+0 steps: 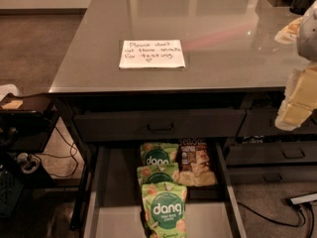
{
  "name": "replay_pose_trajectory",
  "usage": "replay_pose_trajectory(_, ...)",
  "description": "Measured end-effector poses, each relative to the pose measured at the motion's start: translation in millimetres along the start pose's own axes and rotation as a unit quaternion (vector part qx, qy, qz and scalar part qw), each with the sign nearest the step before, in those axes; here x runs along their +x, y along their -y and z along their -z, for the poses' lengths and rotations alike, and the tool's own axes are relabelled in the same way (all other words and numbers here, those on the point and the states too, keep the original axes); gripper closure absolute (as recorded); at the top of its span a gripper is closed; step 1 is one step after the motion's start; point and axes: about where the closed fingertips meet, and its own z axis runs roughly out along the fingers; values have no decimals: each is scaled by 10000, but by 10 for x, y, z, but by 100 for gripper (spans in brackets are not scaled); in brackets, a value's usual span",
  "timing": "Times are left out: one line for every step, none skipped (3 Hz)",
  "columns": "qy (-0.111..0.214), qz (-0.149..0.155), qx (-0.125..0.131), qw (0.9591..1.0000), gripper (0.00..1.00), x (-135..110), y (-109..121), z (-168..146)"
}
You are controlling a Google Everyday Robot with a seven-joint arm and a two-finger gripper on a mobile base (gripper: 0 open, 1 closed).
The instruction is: Pick brown chip bag from middle drawer and place on counter
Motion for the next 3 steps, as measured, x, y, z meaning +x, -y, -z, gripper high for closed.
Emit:
replay_pose_trajectory(2, -1, -1, 10000, 0, 0, -1, -1)
replay_pose_trajectory(281, -99, -106, 9995, 0, -4, -95, -245)
replay_pose_trajectory(756, -199, -272, 9966, 0, -39, -291, -661)
